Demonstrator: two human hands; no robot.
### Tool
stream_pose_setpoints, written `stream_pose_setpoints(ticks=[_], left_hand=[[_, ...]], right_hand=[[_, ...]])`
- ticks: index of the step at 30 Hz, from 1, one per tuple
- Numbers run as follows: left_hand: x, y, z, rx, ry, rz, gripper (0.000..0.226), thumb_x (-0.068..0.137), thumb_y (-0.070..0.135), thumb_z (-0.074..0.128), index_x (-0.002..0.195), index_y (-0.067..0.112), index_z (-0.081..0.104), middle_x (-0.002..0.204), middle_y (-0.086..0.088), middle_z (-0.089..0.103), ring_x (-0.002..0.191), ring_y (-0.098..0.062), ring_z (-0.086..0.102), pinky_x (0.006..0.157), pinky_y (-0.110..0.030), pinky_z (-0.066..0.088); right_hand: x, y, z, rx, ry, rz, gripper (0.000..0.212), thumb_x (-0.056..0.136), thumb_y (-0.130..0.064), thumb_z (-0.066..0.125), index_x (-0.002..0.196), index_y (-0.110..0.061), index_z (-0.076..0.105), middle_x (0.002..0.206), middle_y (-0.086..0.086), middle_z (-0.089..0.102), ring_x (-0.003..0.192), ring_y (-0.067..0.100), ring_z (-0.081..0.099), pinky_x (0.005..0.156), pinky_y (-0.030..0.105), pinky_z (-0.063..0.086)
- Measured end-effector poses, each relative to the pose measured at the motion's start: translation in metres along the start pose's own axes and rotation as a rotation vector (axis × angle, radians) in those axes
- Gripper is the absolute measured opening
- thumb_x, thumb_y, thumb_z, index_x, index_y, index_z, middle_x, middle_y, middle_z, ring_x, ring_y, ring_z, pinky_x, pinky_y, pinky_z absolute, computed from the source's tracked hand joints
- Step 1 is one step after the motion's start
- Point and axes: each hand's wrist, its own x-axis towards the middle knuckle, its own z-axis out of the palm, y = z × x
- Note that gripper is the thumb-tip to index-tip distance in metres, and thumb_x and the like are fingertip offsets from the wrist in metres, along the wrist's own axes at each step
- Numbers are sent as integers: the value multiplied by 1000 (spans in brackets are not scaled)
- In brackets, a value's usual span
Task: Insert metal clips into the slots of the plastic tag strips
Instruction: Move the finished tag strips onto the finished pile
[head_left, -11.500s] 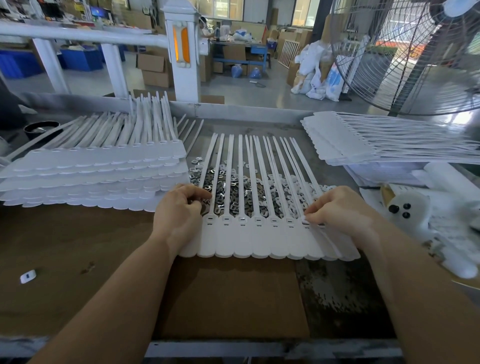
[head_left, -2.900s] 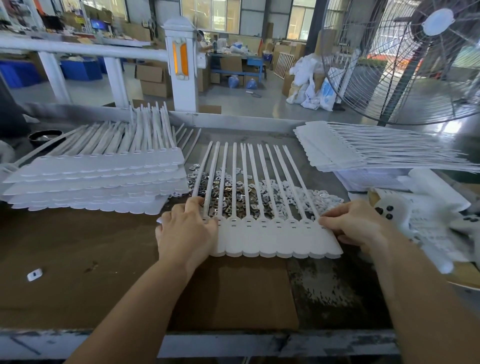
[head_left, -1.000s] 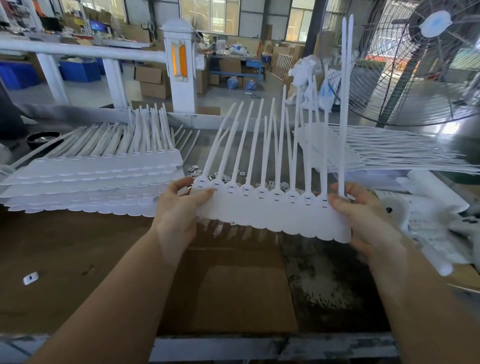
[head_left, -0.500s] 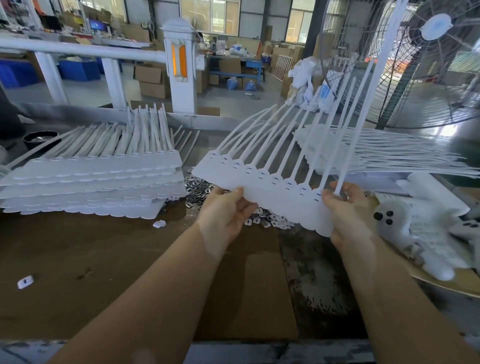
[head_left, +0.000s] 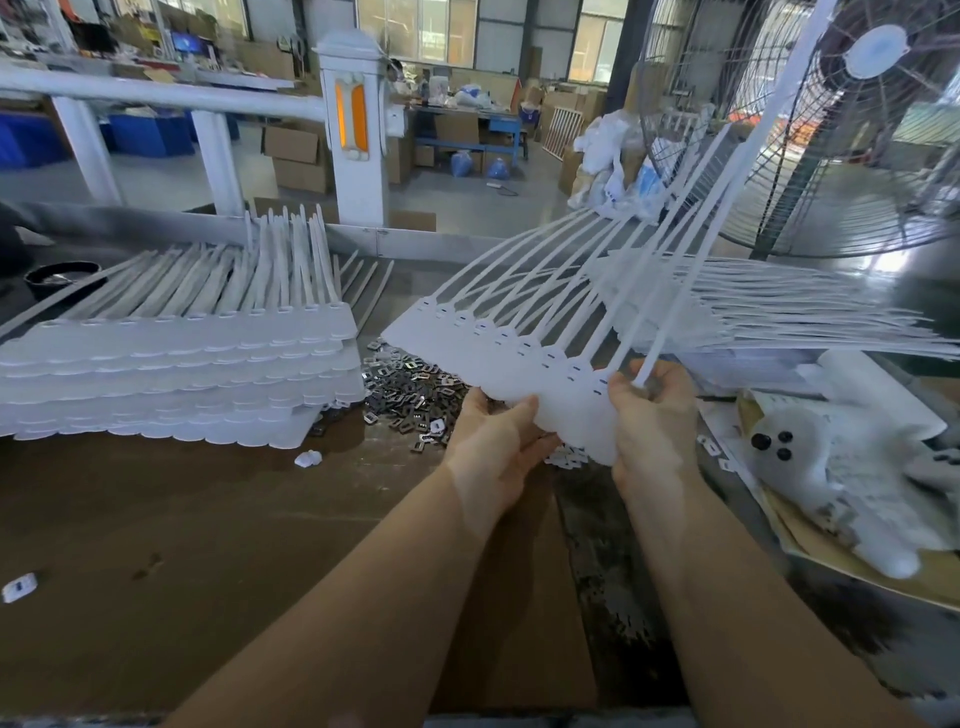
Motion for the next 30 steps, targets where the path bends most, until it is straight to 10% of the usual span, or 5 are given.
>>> stream_pose_setpoints(ticks=[20,26,30], left_hand=[[12,8,-5,10,68,184,37,90,-5,53,113,24,47,93,-1,63,80,-16,63,58,-28,57],[11,13,5,43,13,216,29,92,-3,52,92,26,47,91,-3,60,76,-13,60,59,-26,55],[12,10,13,69,-37,216,36,94,-3,47,122,19,43,100,-6,58,76,-13,60,59,-25,55]], right_hand=[[-7,-14,16,94,-68,81,21,87,-9,62,83,-27,52,98,12,60,97,33,61,89,50,51],[-5,-18,15,134,-10,20,21,88,-8,61,82,-25,51,91,6,57,78,17,56,74,33,50],[-2,-19,12,154,52,-30,25,88,-7,60,79,-27,48,80,-4,55,67,5,51,60,15,42]])
